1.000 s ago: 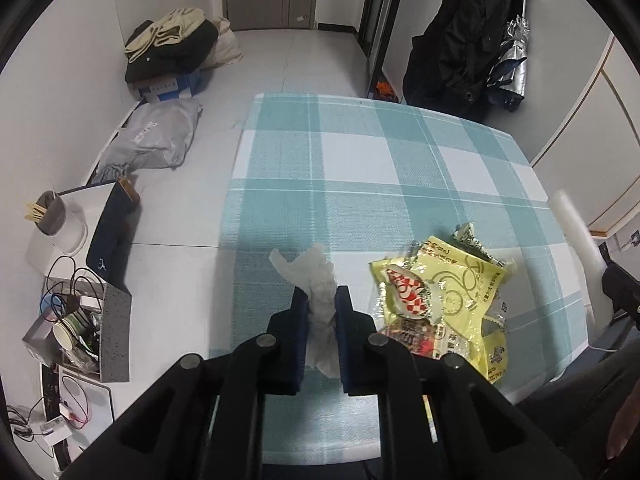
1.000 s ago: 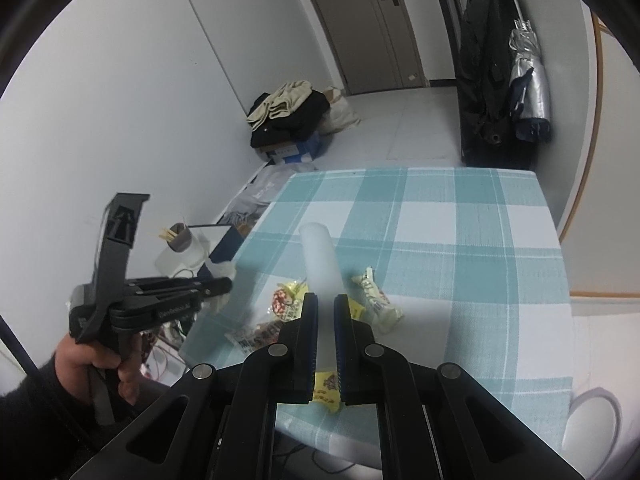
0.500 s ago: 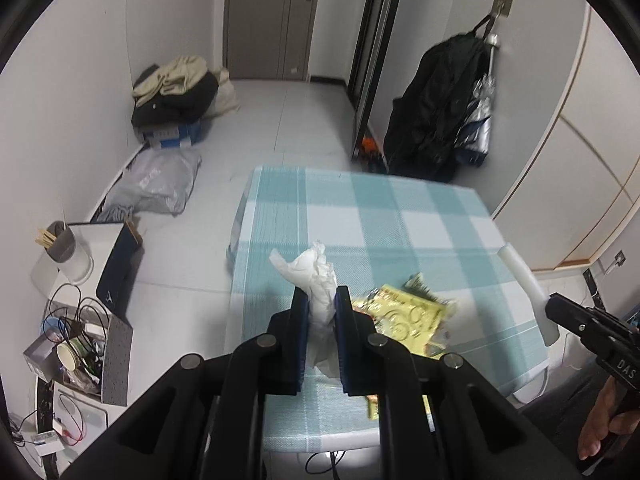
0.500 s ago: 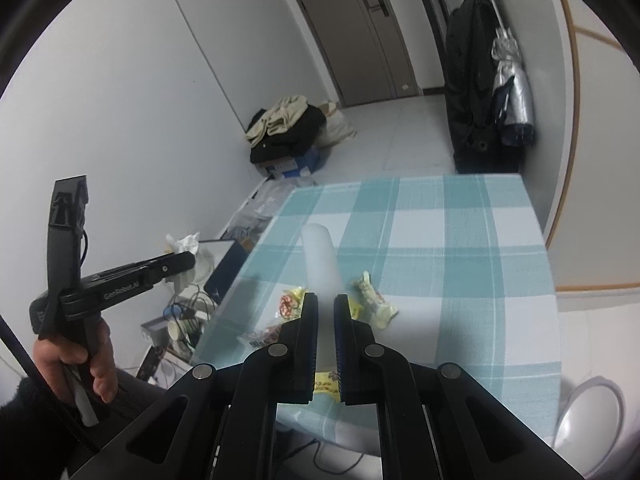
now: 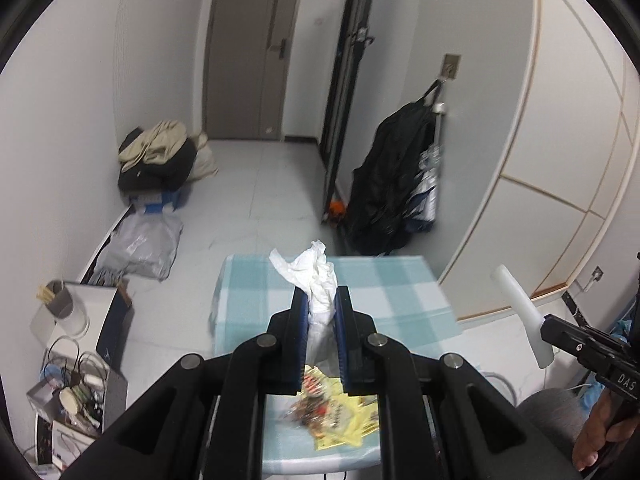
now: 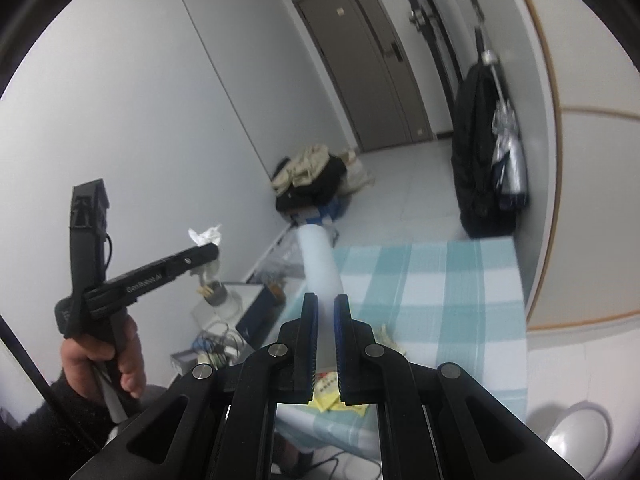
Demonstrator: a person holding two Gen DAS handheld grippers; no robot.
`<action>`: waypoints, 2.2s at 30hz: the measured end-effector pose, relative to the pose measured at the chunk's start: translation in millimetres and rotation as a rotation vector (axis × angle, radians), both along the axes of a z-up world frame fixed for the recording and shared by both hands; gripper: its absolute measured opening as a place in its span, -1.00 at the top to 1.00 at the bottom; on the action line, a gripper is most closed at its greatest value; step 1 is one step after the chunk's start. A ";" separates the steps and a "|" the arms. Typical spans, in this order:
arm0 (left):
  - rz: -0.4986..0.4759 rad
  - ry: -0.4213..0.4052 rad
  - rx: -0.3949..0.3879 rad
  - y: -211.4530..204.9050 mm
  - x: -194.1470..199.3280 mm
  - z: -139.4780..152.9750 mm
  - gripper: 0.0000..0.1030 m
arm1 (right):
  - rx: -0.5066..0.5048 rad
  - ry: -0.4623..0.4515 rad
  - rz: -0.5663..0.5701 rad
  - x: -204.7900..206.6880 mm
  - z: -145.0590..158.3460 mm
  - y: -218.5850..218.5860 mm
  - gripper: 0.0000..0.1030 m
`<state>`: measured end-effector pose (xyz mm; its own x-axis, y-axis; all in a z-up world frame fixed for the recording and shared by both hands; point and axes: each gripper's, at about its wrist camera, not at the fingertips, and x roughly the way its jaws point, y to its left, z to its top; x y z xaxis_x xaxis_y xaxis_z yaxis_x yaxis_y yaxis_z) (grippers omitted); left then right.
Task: Collect trash
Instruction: 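Carry the tube in the right gripper and tissue in the left gripper to the bin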
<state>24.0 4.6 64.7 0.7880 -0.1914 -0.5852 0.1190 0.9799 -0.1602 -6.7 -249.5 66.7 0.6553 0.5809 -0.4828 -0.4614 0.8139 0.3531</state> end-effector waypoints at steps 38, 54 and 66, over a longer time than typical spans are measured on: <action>-0.672 0.194 -0.091 -301.1 28.4 -21.9 0.84 | -0.001 0.172 -0.643 -59.1 -31.3 -325.8 0.86; -0.795 0.640 -0.048 -381.6 58.7 -153.0 0.84 | 0.076 0.546 -0.692 -35.0 -190.8 -378.9 0.86; -0.822 0.868 0.013 -406.5 59.4 -223.6 0.84 | 0.098 0.754 -0.646 -9.0 -278.4 -374.1 0.78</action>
